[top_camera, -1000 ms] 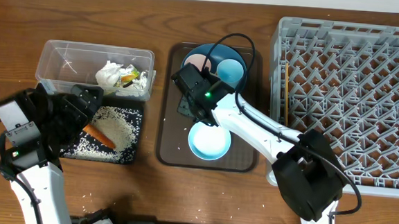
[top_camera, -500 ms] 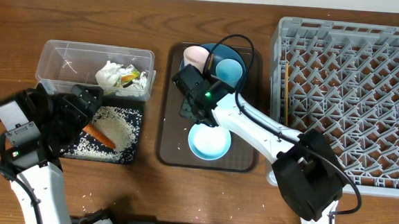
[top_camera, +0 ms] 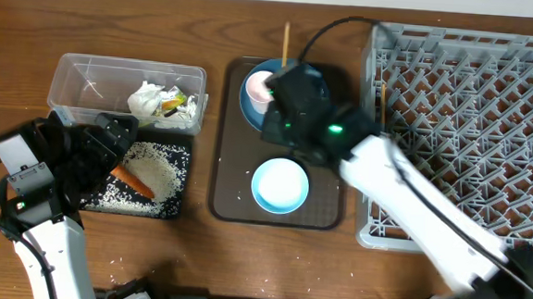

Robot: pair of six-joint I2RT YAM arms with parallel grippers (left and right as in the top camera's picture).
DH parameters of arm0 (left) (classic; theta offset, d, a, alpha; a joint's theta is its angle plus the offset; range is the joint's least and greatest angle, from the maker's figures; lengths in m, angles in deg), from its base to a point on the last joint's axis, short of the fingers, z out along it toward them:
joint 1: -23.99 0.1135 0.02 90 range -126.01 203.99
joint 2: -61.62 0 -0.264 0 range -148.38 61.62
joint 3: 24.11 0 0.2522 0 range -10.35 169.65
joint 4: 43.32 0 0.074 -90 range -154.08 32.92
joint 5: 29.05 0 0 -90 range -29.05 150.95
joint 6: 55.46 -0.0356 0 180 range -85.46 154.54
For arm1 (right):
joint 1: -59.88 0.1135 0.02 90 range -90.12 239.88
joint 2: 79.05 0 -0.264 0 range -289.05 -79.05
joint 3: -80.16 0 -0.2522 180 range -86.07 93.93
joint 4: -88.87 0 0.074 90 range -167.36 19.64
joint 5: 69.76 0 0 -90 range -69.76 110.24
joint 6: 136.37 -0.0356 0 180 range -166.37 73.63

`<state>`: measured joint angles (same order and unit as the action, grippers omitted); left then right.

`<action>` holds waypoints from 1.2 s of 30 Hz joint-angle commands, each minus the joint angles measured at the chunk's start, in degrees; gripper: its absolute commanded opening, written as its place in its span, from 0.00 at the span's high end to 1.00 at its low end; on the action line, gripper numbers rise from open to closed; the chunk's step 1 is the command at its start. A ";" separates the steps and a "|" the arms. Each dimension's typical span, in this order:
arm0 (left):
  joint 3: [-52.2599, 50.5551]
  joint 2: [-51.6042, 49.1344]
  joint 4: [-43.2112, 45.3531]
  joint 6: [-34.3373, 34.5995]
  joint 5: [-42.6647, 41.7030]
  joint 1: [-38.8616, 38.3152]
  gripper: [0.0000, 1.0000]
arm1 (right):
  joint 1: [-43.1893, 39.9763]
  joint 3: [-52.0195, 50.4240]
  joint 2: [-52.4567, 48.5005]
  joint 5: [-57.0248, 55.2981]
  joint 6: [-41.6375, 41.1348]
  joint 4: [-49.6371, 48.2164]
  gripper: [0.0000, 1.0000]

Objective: Sort waste into correct bins and load items into the dishwasher rack
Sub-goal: 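Carry the second chopstick right and insert it into the grey rack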

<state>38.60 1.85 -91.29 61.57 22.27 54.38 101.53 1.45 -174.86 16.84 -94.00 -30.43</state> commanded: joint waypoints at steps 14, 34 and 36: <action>1.20 0.31 0.04 0.02 -0.55 0.35 0.00 | -22.32 -0.50 15.82 -0.92 27.98 27.91 0.99; 1.20 0.31 0.02 0.02 -0.55 0.35 0.00 | -26.64 -13.88 7.23 -0.94 31.04 19.34 0.99; 1.20 0.31 0.04 0.02 -0.55 0.35 0.00 | -26.64 -14.56 6.49 -0.92 31.71 18.25 0.99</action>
<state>38.60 1.83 -91.27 61.57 22.27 54.38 75.13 -12.14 -167.30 16.36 -63.69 -11.48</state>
